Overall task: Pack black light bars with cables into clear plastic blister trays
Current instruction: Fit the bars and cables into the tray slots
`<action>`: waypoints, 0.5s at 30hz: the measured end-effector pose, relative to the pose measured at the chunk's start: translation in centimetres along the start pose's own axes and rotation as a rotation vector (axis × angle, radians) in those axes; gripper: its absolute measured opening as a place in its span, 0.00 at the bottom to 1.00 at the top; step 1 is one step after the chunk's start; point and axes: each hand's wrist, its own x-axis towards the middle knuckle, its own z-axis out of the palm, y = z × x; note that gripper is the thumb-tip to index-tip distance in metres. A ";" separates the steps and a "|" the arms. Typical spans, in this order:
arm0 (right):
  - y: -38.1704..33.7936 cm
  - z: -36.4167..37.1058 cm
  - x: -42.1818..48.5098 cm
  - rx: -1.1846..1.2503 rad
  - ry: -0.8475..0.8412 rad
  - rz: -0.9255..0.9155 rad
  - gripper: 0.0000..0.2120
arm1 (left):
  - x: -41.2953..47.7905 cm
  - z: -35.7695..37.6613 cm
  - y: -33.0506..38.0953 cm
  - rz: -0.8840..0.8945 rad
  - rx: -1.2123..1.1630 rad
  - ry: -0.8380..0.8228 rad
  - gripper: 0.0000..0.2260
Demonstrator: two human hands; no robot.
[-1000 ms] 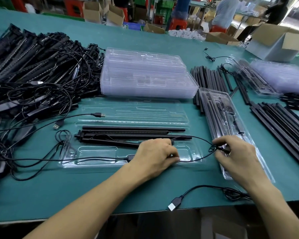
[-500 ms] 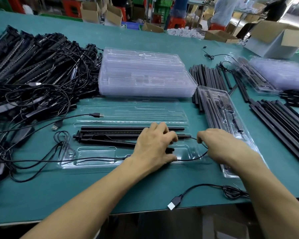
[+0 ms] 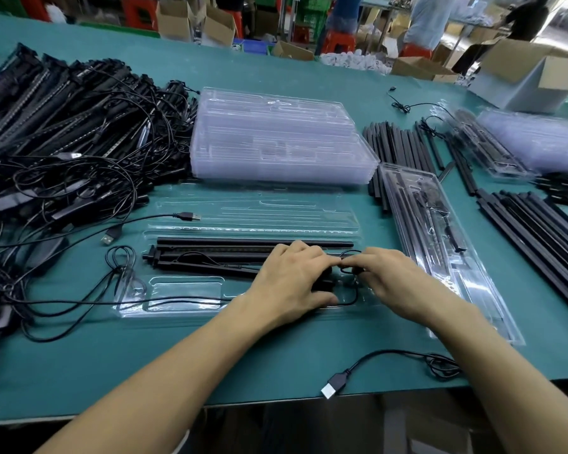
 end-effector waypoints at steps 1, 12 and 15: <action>0.1 0.1 -0.2 -0.014 0.011 -0.006 0.24 | 0.0 0.0 0.0 -0.007 -0.011 0.003 0.30; -1.3 0.7 -0.7 0.109 0.006 -0.062 0.08 | 0.3 0.2 -0.3 -0.061 -0.062 -0.025 0.29; -0.5 0.9 -0.9 0.256 0.082 -0.057 0.09 | 0.2 0.2 -0.4 -0.073 -0.082 -0.020 0.29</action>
